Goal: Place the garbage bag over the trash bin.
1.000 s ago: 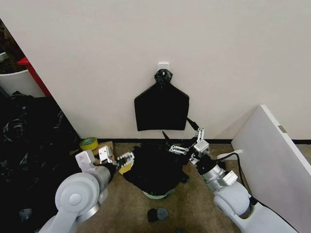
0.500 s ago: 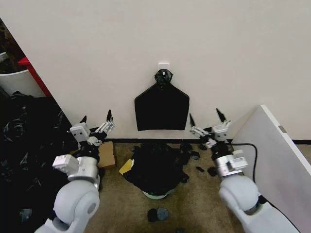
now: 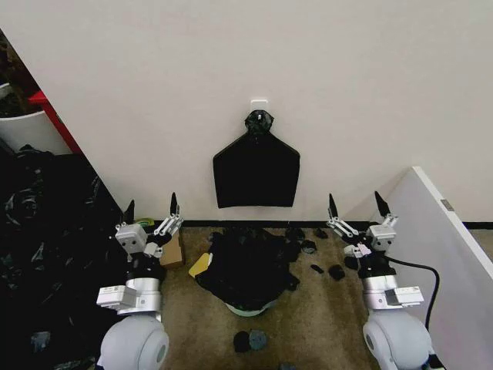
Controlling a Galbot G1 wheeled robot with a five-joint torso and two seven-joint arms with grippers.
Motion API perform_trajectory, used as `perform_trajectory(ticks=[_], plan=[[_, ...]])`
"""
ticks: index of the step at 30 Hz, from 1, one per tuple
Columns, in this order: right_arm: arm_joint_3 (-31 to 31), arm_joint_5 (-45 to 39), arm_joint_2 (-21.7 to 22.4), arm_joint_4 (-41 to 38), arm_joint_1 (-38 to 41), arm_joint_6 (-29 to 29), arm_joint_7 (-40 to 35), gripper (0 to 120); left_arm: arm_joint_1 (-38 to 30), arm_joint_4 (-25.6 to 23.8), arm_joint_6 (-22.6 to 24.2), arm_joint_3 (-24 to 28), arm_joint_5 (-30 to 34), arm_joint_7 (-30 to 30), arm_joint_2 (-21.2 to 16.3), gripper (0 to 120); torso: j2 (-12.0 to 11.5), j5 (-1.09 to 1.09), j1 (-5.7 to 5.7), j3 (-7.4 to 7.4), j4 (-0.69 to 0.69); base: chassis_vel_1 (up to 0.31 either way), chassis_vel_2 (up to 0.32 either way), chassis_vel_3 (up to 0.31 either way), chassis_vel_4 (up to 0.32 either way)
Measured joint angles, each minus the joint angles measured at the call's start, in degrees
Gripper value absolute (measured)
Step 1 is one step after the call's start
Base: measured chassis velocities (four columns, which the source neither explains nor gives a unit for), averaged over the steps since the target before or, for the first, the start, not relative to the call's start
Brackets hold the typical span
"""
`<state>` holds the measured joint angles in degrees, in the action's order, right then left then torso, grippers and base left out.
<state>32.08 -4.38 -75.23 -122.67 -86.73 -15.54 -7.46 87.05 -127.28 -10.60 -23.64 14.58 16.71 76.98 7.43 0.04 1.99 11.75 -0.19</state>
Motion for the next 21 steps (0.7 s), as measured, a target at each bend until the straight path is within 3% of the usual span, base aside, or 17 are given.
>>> perform_trajectory(ticks=[13,21], plan=[[2.61,1.23,-1.69,-0.55,0.4,-1.49,2.36,100,-0.58,-1.55,-0.78,0.09,4.29,1.26,-0.51,100,0.0,-0.01,0.01,0.0,0.01,0.0,0.0,0.0,0.0],[3.49,0.72,-2.44,-0.43,0.08,-0.43,2.4,100,-1.32,1.07,-1.74,0.39,3.22,1.59,-0.39,100,0.0,-0.01,0.01,0.01,0.01,0.0,0.0,0.0,0.0]])
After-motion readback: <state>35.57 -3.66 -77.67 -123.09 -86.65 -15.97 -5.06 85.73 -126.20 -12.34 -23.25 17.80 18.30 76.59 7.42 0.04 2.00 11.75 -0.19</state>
